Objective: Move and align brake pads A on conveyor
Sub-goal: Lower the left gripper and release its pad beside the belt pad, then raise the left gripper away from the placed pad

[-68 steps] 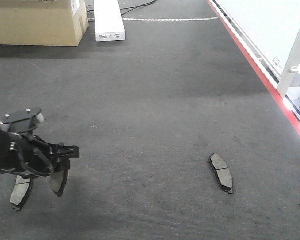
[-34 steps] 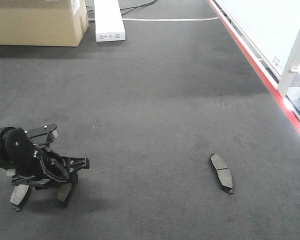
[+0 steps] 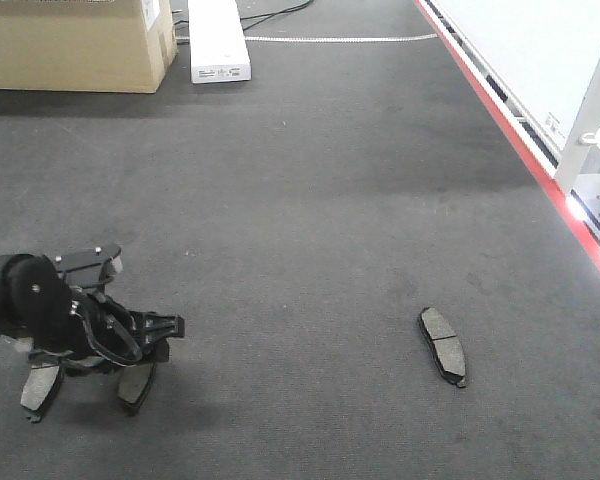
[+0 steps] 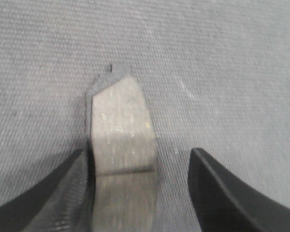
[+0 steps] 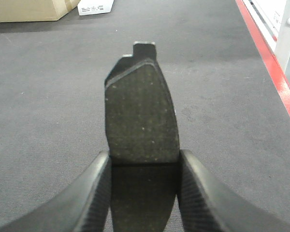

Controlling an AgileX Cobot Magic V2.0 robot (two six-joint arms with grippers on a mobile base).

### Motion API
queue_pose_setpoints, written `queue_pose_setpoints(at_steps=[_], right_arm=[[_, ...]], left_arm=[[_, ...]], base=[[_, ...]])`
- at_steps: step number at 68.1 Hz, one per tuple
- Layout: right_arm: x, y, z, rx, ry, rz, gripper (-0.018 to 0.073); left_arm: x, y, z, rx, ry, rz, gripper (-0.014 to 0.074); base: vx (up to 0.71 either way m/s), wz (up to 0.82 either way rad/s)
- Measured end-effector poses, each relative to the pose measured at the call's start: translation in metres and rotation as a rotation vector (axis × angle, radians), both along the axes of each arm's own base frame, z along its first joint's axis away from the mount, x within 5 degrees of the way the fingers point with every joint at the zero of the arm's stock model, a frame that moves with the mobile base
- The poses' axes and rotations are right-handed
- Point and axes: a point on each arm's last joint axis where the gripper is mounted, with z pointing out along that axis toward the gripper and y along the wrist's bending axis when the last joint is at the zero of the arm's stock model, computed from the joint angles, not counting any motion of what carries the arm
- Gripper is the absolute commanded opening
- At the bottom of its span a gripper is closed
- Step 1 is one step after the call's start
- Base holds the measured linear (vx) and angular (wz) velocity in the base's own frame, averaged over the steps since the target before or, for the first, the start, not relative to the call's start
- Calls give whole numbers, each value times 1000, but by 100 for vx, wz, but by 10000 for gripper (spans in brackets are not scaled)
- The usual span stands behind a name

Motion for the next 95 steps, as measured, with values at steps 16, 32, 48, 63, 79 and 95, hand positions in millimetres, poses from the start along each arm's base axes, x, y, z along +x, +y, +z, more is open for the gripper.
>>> queue_pose_setpoints(at_steps=[16, 32, 48, 63, 79, 95], right_arm=[[0, 0, 0, 0, 0, 0, -4], [0, 0, 0, 0, 0, 0, -4], [0, 0, 0, 0, 0, 0, -4], [0, 0, 0, 0, 0, 0, -4], [0, 0, 0, 0, 0, 0, -4], [0, 0, 0, 0, 0, 0, -4]], left_arm=[[-24, 8, 68, -1, -186, -48, 451], [-72, 25, 136, 30, -380, -94, 451], [-138, 44, 192, 11, -600, -94, 451], [-200, 63, 199, 9, -770, -96, 451], [-254, 81, 158, 47, -867, -92, 451], [-289, 90, 133, 24, -993, -78, 451]], base=[[0, 0], [0, 0], [0, 0], [0, 0], [0, 0], [0, 0]])
